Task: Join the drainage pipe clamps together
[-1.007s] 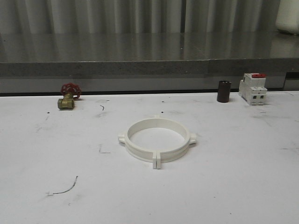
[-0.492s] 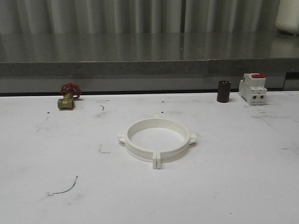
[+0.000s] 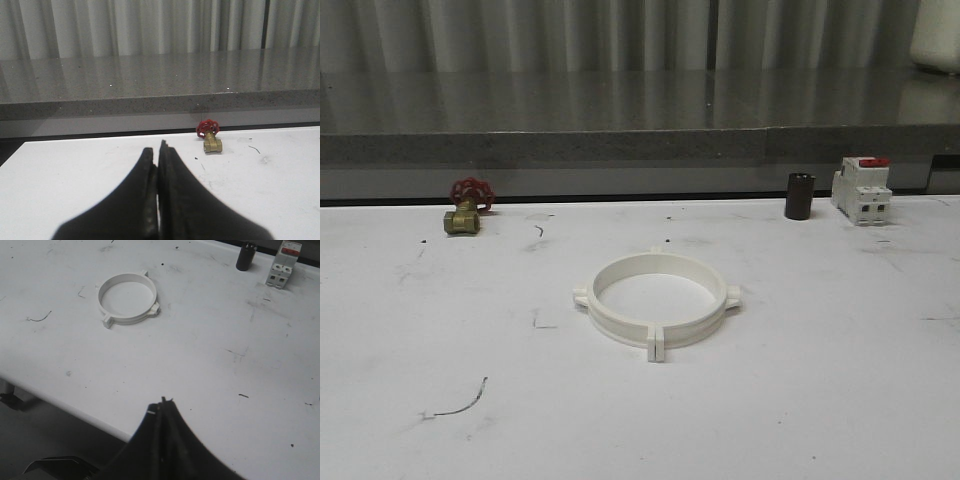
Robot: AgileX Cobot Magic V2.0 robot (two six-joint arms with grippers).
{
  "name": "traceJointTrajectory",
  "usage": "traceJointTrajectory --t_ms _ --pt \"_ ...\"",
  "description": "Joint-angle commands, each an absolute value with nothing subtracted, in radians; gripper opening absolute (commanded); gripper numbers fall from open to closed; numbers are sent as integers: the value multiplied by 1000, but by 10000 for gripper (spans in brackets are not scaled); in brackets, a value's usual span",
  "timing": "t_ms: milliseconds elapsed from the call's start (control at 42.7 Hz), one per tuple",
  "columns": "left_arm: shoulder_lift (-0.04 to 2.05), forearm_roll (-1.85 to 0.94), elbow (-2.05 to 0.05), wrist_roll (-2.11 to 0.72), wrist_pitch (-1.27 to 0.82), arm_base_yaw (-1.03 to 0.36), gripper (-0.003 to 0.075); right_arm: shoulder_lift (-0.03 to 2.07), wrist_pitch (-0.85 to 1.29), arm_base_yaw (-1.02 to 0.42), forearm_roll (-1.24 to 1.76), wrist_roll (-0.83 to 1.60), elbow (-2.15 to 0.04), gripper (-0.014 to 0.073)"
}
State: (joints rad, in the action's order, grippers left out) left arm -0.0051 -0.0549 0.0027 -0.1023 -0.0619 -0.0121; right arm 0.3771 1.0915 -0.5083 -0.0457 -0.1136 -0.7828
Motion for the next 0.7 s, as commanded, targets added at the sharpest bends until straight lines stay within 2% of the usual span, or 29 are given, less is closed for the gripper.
traceJointTrajectory --t_ms 0,445,492,679 --pt "-17 -63 27 -100 26 -18 -20 388 1035 -506 -53 -107 -803 -67" --pt "-17 -63 27 -100 26 -18 -20 363 1011 -503 -61 -107 -777 -67" --pt "-17 -63 27 -100 26 -18 -20 332 962 -469 -84 -107 -734 -67" --pt "-17 -63 27 -100 26 -18 -20 160 532 -250 -92 -107 -416 -67"
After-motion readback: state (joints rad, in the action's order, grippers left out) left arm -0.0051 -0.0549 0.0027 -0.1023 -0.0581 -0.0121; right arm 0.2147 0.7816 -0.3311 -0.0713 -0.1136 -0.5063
